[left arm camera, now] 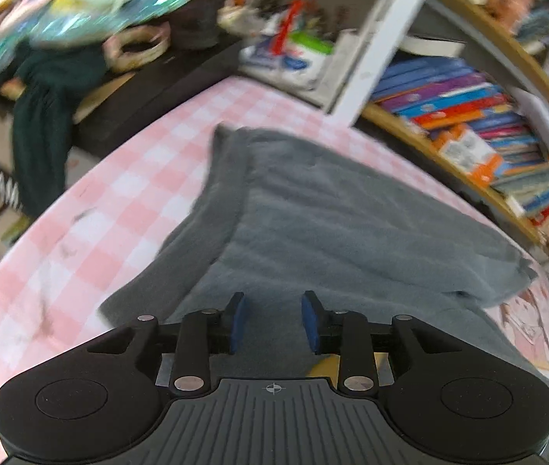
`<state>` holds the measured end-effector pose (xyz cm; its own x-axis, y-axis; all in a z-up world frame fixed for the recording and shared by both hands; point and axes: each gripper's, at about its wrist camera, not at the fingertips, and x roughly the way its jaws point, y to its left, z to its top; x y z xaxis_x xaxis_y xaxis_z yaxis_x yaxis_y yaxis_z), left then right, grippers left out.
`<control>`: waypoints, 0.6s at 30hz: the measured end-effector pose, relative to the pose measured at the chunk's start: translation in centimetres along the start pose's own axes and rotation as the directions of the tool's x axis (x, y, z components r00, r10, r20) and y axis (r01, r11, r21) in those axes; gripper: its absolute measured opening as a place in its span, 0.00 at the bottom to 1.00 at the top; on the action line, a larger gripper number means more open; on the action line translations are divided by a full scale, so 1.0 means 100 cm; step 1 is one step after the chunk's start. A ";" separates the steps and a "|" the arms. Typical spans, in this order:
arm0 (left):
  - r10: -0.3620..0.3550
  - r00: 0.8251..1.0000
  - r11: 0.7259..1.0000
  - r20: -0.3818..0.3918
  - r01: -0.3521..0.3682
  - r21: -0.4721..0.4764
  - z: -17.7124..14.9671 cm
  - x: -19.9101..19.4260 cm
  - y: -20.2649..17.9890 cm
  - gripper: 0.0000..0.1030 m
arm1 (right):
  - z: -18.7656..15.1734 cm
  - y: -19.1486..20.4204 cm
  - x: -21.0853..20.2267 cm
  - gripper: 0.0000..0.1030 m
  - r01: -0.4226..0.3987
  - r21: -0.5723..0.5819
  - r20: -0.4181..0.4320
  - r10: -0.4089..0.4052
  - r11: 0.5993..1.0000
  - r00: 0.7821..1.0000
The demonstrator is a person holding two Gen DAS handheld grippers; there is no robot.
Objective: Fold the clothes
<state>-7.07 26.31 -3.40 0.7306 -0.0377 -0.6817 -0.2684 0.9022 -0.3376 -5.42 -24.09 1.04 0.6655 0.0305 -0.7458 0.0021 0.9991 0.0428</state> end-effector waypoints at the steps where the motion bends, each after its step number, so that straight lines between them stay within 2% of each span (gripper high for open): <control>1: -0.009 1.000 1.000 0.009 0.009 0.020 0.002 -0.002 -0.005 0.40 | 0.001 0.005 -0.001 0.41 -0.011 -0.015 0.003 0.011 1.000 1.000; 4: -0.033 0.999 0.997 0.029 0.031 0.074 0.006 -0.006 -0.020 0.46 | 0.005 0.019 -0.001 0.45 -0.042 -0.065 0.010 0.043 0.997 0.999; 7: -0.051 0.998 0.993 0.036 0.047 0.107 0.007 -0.009 -0.031 0.47 | 0.009 0.030 -0.001 0.47 -0.065 -0.102 0.018 0.067 0.993 0.998; 9: -0.053 0.998 0.992 0.038 0.048 0.116 0.006 -0.010 -0.034 0.48 | 0.012 0.036 0.000 0.48 -0.083 -0.120 0.022 0.087 0.989 0.996; 13: -0.056 0.998 0.990 0.042 0.050 0.134 0.005 -0.012 -0.040 0.55 | 0.020 0.043 0.004 0.52 -0.114 -0.144 0.024 0.119 0.983 0.993; 18: -0.045 0.998 0.989 0.054 0.037 0.142 0.009 -0.014 -0.040 0.61 | 0.030 0.050 0.009 0.60 -0.150 -0.176 0.025 0.157 0.973 0.987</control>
<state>-6.43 23.13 -0.51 0.7747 -0.0554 -0.6298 -0.1490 0.9521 -0.2670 -2.52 -19.16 2.59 0.6760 0.1862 -0.7129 -0.2296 0.9726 0.0364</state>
